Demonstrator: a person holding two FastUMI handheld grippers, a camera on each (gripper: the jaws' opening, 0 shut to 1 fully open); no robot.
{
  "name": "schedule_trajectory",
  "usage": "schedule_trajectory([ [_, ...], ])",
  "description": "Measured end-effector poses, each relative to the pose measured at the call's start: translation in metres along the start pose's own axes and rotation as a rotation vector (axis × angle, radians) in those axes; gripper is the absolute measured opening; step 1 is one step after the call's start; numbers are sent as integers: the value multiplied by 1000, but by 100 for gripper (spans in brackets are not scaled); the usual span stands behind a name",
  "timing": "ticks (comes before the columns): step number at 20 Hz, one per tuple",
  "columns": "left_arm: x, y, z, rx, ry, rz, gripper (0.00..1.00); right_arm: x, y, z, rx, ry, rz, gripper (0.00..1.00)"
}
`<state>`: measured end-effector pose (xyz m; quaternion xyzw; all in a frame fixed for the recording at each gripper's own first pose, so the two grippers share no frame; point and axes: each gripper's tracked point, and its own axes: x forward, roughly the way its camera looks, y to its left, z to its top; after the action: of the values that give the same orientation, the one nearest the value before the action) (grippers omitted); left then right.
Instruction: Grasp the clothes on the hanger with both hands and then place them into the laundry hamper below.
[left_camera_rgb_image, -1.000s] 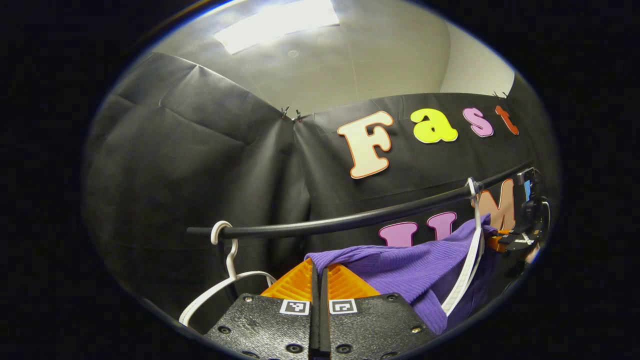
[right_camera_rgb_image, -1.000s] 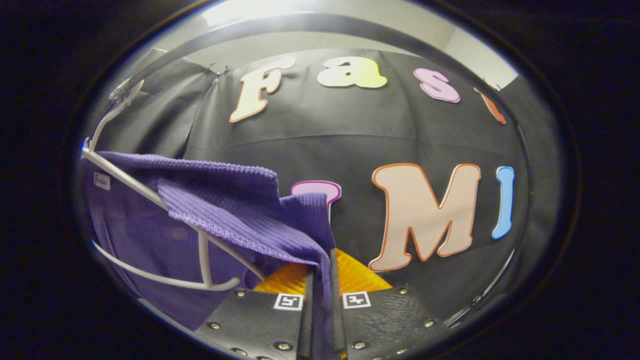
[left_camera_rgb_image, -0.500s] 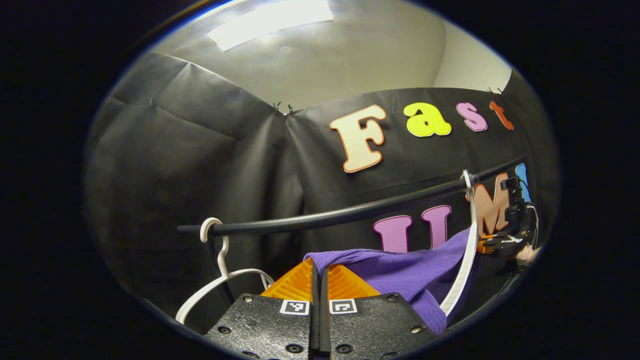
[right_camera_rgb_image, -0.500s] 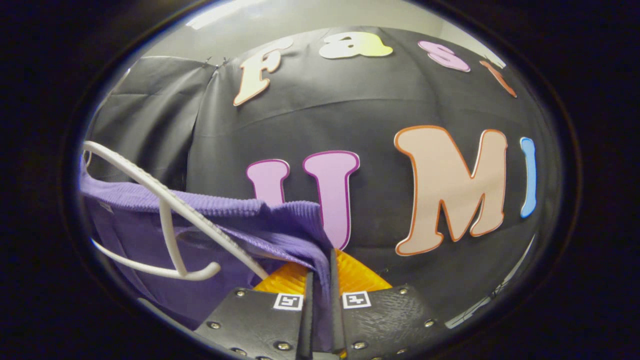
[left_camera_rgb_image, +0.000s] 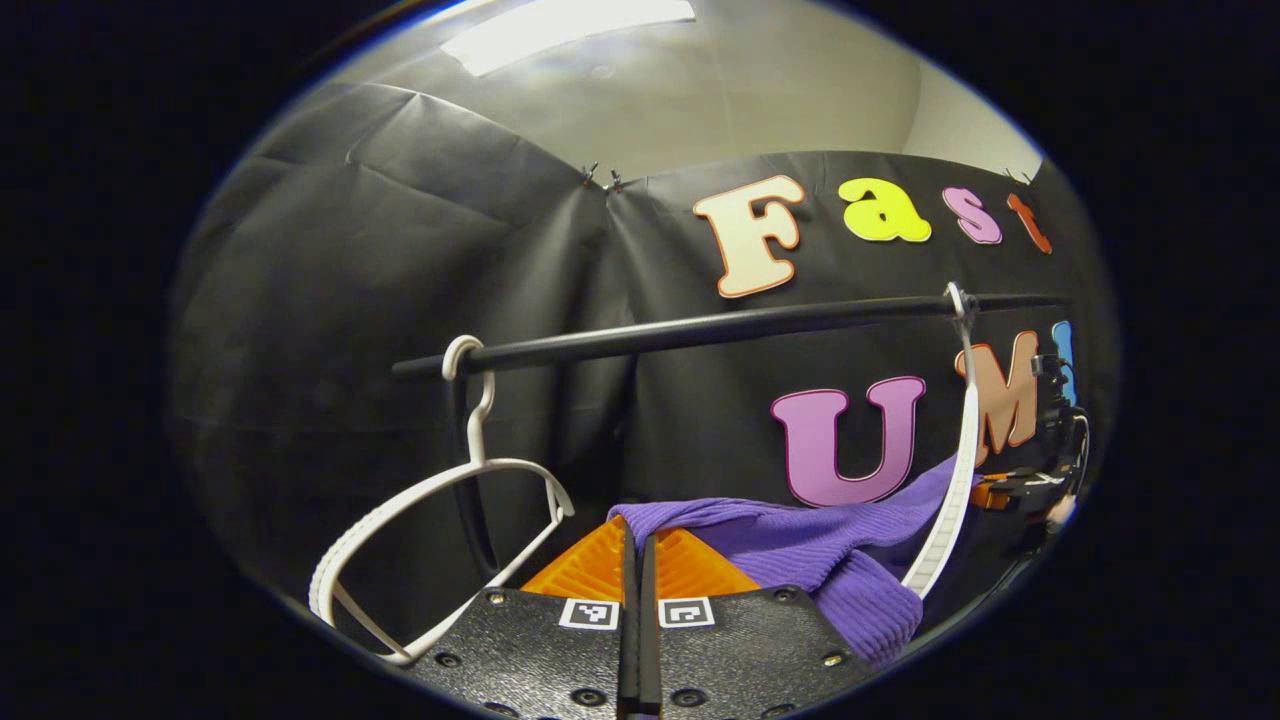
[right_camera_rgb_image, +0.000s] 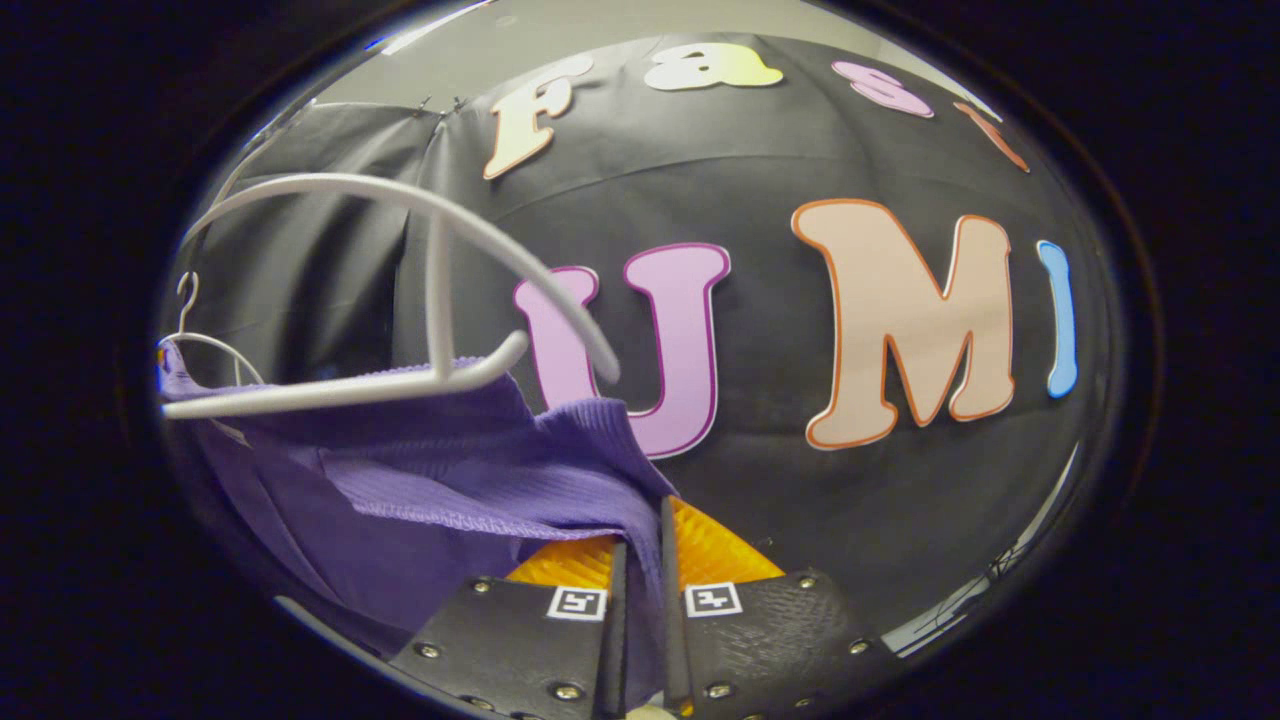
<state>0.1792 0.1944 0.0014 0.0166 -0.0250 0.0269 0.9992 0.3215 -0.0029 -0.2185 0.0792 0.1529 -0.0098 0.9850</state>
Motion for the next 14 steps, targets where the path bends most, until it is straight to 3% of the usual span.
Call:
schedule_trajectory([
  [2,-10,2,-13,9,27,13,0,-11,4,-15,-10,25,8,15],
  [7,-34,-29,-56,34,115,-37,0,-40,26,-55,-33,83,49,14],
  [14,-59,-74,-119,-50,227,-100,0,-74,39,-146,-51,248,75,15],
])
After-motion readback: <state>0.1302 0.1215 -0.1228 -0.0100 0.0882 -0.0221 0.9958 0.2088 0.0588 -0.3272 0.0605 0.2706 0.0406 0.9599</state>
